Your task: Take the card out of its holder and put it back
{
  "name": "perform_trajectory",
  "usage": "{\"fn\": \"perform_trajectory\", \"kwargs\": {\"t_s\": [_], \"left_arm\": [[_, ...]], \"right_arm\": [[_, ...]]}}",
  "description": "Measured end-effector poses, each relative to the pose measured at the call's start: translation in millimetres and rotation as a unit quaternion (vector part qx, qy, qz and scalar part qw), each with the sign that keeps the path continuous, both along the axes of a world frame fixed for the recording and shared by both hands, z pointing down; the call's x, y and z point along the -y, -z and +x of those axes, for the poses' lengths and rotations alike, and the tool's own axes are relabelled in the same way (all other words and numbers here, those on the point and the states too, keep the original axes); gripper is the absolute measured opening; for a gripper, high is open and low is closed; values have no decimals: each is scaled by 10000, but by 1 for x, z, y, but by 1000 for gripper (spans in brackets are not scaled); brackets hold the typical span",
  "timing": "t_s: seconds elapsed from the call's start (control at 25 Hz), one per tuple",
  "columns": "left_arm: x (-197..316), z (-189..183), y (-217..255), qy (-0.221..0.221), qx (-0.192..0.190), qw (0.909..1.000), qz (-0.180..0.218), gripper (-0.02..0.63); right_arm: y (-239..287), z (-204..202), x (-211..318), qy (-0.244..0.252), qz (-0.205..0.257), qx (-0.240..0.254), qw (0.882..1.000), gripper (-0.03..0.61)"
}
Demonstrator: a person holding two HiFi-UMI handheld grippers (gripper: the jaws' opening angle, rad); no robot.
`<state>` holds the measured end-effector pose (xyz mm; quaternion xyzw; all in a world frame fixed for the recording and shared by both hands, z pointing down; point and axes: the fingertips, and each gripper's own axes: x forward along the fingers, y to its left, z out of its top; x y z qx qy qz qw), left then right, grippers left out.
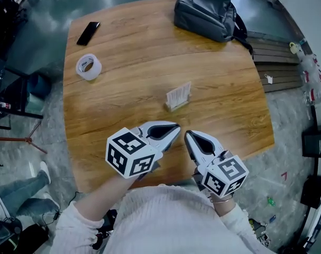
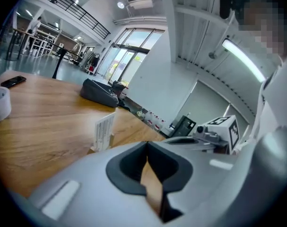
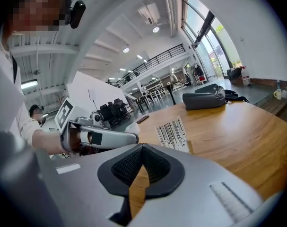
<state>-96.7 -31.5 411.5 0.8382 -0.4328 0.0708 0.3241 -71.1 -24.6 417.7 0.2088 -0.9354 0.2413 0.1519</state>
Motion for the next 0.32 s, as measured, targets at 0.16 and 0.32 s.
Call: {"fn": "perform_trajectory", "kwargs": {"t_s": [0.16,0.32], "left_arm": [[-3,2,0,-77,-74,9999,-63,8],[-1,3,4,-53,-214,9997,-58,8]], "right_arm": [[0,-1,2,64,32,-16,10000,0],[0,0,5,130,110,-49,9998,-2]]}}
